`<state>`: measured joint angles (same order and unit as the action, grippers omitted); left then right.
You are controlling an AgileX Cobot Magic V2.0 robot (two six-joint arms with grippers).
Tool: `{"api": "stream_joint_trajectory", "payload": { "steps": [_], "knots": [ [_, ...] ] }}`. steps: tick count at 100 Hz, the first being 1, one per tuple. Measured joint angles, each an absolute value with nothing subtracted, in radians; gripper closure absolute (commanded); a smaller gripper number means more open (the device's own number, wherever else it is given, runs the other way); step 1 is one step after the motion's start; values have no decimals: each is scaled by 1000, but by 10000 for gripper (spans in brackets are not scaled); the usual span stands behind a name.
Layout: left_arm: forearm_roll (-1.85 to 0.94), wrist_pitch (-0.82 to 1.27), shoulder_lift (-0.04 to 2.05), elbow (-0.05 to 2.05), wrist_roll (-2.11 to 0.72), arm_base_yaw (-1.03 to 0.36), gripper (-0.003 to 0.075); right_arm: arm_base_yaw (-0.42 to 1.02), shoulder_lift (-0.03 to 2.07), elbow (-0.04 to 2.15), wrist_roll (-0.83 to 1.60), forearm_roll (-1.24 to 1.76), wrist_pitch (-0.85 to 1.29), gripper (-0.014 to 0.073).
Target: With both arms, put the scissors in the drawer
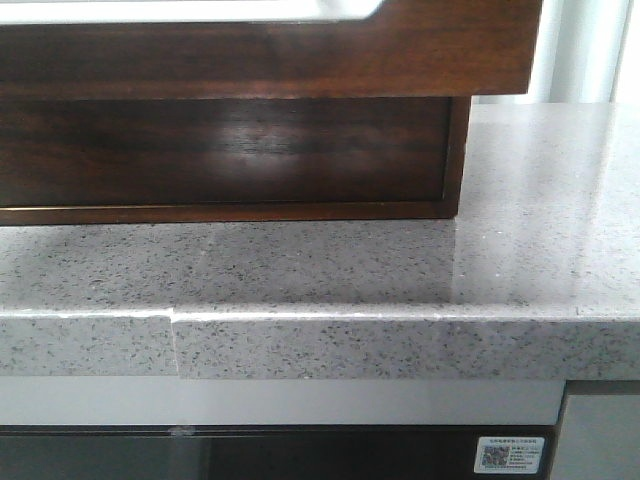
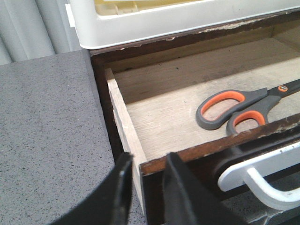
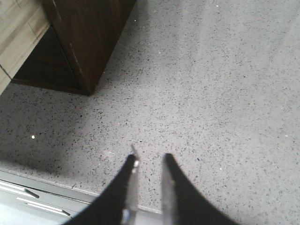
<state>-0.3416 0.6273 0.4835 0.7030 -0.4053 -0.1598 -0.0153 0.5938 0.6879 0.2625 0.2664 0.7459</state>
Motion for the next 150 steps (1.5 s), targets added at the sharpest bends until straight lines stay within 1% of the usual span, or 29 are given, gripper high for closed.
{"api": "stream_joint_trajectory", "payload": {
  "steps": [1,60,68,82,100,111,119,126,139,150],
  "knots": [
    [-344,627,483,703,-405,-160,742,-15,594,688,262,266,746,662],
    [-388,629,482,703,-405,-160,741,-15,594,688,262,264,787,662],
    [-387,604,459,682,-405,-160,741,-15,594,686,262,264,789,662],
    [-368,527,324,563,-403,-122,741,-15,594,686,262,264,789,662],
    [-344,407,121,315,-401,-64,741,-15,594,686,260,264,789,662],
    [-272,314,40,181,-297,-60,741,-15,594,686,260,264,789,662],
    [-174,283,2,122,-160,-60,741,-15,594,686,260,264,789,662],
    [-122,248,-4,82,-98,-60,741,-15,594,686,260,264,789,662],
    [-96,143,-4,7,-65,-60,741,-15,594,686,260,262,789,662],
    [-92,44,-4,4,-58,-69,741,-15,594,686,260,262,789,662]
  ]
}}
